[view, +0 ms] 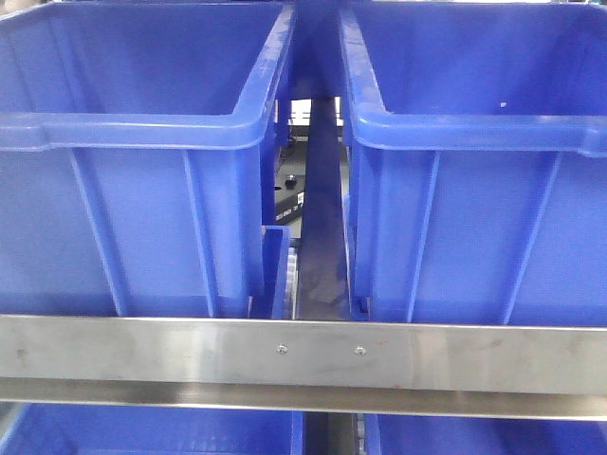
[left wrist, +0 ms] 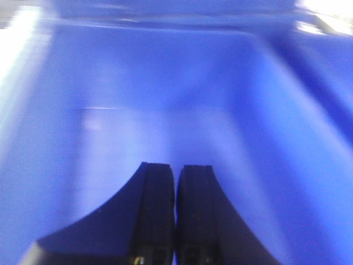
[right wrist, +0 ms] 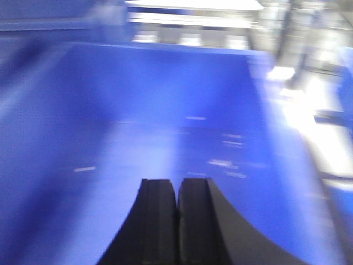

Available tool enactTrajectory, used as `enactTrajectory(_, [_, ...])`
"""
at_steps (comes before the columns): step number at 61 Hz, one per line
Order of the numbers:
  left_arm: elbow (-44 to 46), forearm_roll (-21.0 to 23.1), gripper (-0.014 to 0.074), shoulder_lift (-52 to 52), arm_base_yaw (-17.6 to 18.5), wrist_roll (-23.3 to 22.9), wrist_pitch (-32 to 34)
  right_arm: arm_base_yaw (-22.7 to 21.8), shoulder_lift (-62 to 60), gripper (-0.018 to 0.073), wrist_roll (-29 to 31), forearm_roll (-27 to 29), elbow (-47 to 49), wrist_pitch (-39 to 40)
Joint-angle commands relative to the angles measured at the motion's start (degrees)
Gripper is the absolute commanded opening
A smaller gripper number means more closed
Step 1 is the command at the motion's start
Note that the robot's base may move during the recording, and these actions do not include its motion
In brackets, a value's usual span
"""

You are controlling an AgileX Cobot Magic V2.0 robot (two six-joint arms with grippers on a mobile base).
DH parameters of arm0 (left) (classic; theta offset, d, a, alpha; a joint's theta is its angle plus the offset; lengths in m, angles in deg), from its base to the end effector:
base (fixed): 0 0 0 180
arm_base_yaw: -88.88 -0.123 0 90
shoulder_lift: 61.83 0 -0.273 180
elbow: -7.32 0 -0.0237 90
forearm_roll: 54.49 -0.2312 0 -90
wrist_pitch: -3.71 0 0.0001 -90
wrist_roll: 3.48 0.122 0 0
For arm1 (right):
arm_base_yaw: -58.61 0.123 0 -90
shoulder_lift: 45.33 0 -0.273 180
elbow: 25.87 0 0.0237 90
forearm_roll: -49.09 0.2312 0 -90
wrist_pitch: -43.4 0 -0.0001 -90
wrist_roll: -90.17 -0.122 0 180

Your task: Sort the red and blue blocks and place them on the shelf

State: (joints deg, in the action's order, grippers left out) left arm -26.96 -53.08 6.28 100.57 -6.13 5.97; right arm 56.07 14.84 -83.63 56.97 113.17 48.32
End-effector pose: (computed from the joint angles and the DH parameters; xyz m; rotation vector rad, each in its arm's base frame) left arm 0.2441 -0.0504 0.3283 0.1159 1.7480 -0.2001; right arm 0.2166 -0.0110 0.3251 0.0703 1.6786 -0.0216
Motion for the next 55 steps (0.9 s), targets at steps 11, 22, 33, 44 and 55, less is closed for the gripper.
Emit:
enactTrajectory(11, [0.98,0.55,0.0122,-6.73,-2.32,-0.11,1.0,-3.04,-3.36,0.0025,0.25,1.04,1.34,1.46])
enactTrajectory(22, [-4.35,0.55,0.0122,-11.66,-4.52,-0.11,1.11,-3.04,-8.98,0.0025,0.25,1.25,-4.81,3.28])
enactTrajectory(33, [-10.8,2.79,0.0122,-17.24,-6.64,-0.11,4.57,-3.04,-17.47,0.0023,0.25,1.91,-13.0,5.19])
enactTrajectory(44, [-16.08,3.94,0.0122,-23.57,-6.65,-0.11,5.63,-3.04,-26.53,0.0019,0.25,1.91,-17.16,4.57])
enactTrajectory(55, [-18.44,3.94,0.0122,-29.72,-6.65,-0.11,4.17,-3.04,-34.13,0.0019,0.25,1.91,-17.38,-2.75])
